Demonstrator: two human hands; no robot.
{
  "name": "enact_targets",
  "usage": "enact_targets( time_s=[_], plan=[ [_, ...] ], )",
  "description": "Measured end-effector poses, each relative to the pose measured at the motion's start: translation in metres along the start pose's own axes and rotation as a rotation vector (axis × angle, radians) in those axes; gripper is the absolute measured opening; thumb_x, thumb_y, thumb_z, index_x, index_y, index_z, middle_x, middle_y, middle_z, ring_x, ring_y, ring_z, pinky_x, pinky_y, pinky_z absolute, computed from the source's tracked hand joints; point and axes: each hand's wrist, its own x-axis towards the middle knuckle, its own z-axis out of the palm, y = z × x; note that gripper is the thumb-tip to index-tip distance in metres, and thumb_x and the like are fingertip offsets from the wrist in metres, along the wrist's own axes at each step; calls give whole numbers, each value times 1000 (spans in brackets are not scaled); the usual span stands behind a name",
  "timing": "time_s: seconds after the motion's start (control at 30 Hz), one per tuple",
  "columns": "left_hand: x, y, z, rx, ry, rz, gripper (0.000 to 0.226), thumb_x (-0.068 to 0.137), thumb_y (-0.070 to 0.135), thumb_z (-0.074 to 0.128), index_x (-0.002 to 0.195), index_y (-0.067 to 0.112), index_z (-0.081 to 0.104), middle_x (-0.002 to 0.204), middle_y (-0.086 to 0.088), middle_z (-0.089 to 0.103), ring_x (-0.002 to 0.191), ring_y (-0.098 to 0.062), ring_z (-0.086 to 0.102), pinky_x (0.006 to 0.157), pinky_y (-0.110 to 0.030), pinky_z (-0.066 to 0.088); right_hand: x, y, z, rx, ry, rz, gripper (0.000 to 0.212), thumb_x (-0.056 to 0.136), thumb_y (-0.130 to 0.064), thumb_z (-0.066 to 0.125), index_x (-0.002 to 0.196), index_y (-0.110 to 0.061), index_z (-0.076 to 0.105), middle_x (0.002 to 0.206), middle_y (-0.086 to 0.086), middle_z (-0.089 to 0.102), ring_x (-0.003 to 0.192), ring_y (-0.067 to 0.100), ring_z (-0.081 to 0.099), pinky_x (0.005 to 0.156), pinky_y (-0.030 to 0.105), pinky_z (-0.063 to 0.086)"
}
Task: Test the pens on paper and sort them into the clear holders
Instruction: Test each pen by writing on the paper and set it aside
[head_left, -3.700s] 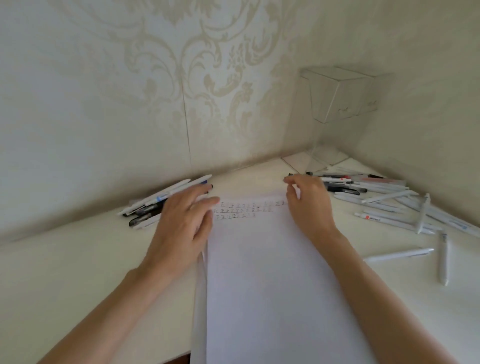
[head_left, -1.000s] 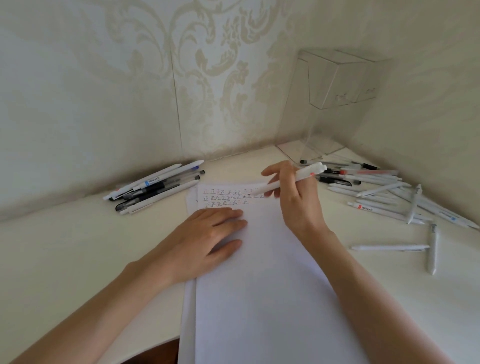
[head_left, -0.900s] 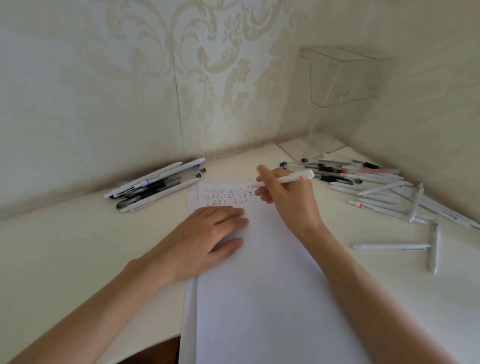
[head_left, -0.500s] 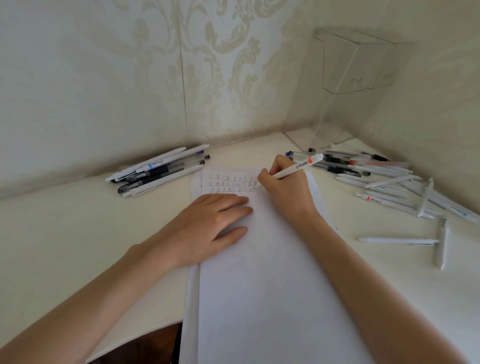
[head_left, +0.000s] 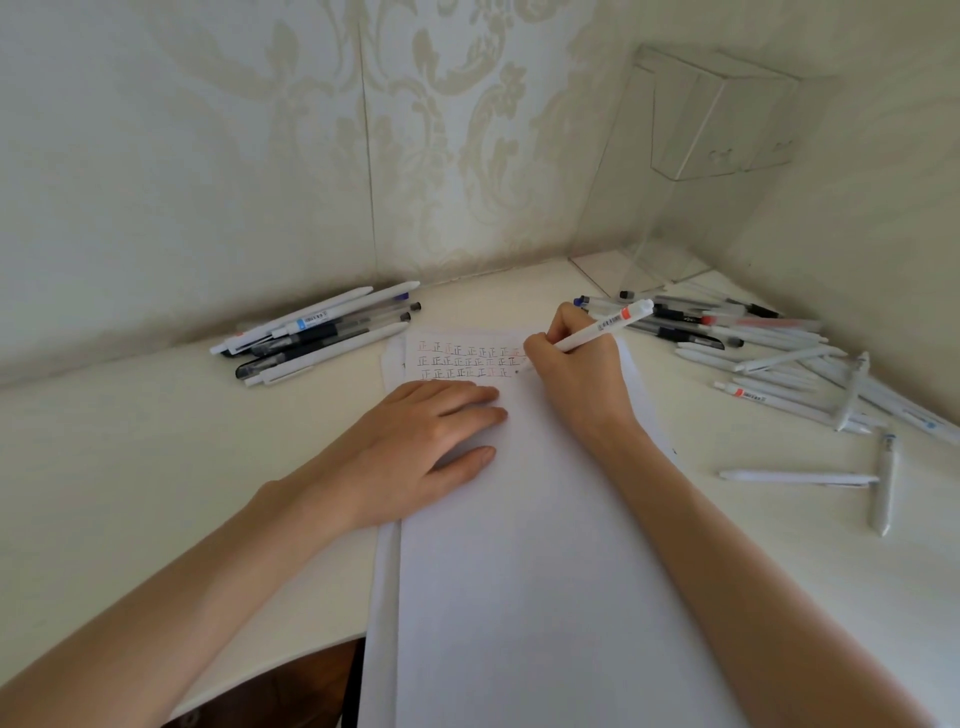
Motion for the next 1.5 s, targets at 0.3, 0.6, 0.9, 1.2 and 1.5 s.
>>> enact_targets(
  time_s=[0.3, 0.6, 0.9, 1.2, 1.5],
  plan=[
    [0, -1, 0, -26, 25, 0, 48, 92, 46, 31, 125, 22, 56, 133, 5, 50, 121, -12, 42, 100, -16, 19, -2, -2, 0, -24, -50, 5, 33, 83, -10, 55, 63, -17, 30, 54, -8, 28, 47, 5, 26, 43, 17, 22],
    [-2, 0, -3, -110, 135, -38, 49, 90, 50, 35, 127, 21, 49, 118, 7, 59, 107, -5, 46, 89, -13, 29, -4, 0, -1, -63, 15, -63, 27, 91, -33, 57, 76, -15, 45, 53, 1, 55, 50, 12, 50, 56, 32, 42],
    [-2, 2, -8, -408, 118, 99, 55, 77, 61, 55, 126, 39, 45, 105, 13, 58, 100, 5, 49, 89, -12, 36, -12, 3, 7, -378, -200, -348, 33, 88, -6, 57, 120, -16, 59, 89, 6, 65, 81, 17, 59, 76, 32, 48],
    [1, 4, -12, -407, 174, 113, 46, 76, 50, 60, 112, 22, 61, 100, 8, 64, 94, 2, 56, 83, -18, 44, -17, -10, -12, 122, -389, -161, 24, 93, -11, 46, 109, -19, 63, 87, 4, 68, 87, 8, 61, 78, 15, 43],
    [33, 109, -23, -302, 115, 461, 55, 77, 56, 55, 115, 16, 61, 100, 7, 66, 91, -2, 56, 77, -21, 49, -92, -4, -113, 217, -24, -121, 17, 85, -14, 52, 93, -17, 68, 69, 15, 56, 64, 16, 49, 59, 22, 40]
  ],
)
